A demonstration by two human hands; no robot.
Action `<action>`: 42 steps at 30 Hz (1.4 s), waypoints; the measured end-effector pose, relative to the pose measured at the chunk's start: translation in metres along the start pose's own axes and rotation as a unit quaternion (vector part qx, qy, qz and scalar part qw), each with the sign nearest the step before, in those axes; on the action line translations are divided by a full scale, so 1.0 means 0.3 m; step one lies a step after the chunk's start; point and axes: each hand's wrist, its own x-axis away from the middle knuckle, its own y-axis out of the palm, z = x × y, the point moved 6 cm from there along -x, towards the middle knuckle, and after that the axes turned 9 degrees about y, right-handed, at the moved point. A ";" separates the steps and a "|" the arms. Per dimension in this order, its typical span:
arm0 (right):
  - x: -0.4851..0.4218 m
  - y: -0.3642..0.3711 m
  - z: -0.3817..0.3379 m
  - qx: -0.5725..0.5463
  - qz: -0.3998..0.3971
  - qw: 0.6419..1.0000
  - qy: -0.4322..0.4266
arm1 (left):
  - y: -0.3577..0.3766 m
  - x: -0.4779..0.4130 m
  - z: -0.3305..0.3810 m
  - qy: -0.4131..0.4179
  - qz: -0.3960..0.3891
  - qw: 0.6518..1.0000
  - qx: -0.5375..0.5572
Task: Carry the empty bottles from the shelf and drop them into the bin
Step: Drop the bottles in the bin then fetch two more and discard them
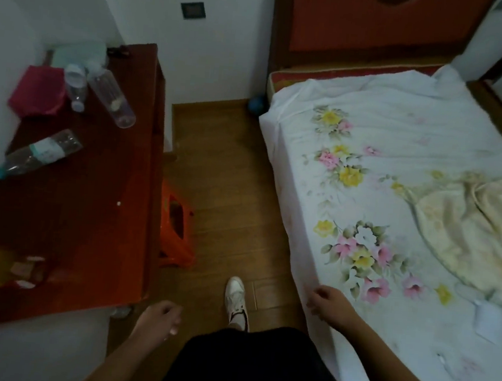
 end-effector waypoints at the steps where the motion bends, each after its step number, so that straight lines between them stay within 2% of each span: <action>1: -0.010 -0.026 0.004 -0.003 0.006 1.000 0.013 | -0.007 -0.033 0.072 0.013 -0.013 1.000 -0.006; 7: -0.112 -0.177 -0.071 -0.035 0.037 0.997 0.051 | -0.117 -0.215 0.515 0.123 0.015 0.991 -0.039; 11: -0.197 -0.233 -0.227 -0.033 0.035 0.998 0.047 | -0.217 -0.289 0.678 0.152 0.021 0.988 -0.029; 18: -0.409 -0.203 -0.752 0.080 -0.028 0.995 -0.058 | -0.375 -0.342 0.657 0.093 0.073 0.992 0.045; 21: -0.442 -0.146 -1.060 0.146 -0.066 0.979 -0.127 | -0.438 -0.321 0.603 0.063 0.131 0.985 0.095; 24: -0.417 -0.028 -1.317 0.216 -0.149 0.950 -0.172 | -0.476 -0.265 0.537 0.014 0.204 0.965 0.163; 27: -0.384 0.107 -1.510 0.286 -0.207 0.909 -0.223 | -0.498 -0.177 0.485 -0.034 0.292 0.928 0.231; 31: -0.303 0.287 -1.706 0.360 -0.266 0.843 -0.299 | -0.503 -0.020 0.447 -0.062 0.418 0.866 0.268; 37: -0.126 0.562 -1.826 0.441 -0.327 0.737 -0.394 | -0.395 0.217 0.326 -0.112 0.550 0.742 0.367; 40: -0.036 0.663 -1.850 0.446 -0.346 0.707 -0.426 | -0.357 0.319 0.278 -0.134 0.601 0.682 0.395; 42: 0.006 0.712 -1.861 0.444 -0.353 0.697 -0.438 | -0.347 0.359 0.256 -0.142 0.617 0.656 0.411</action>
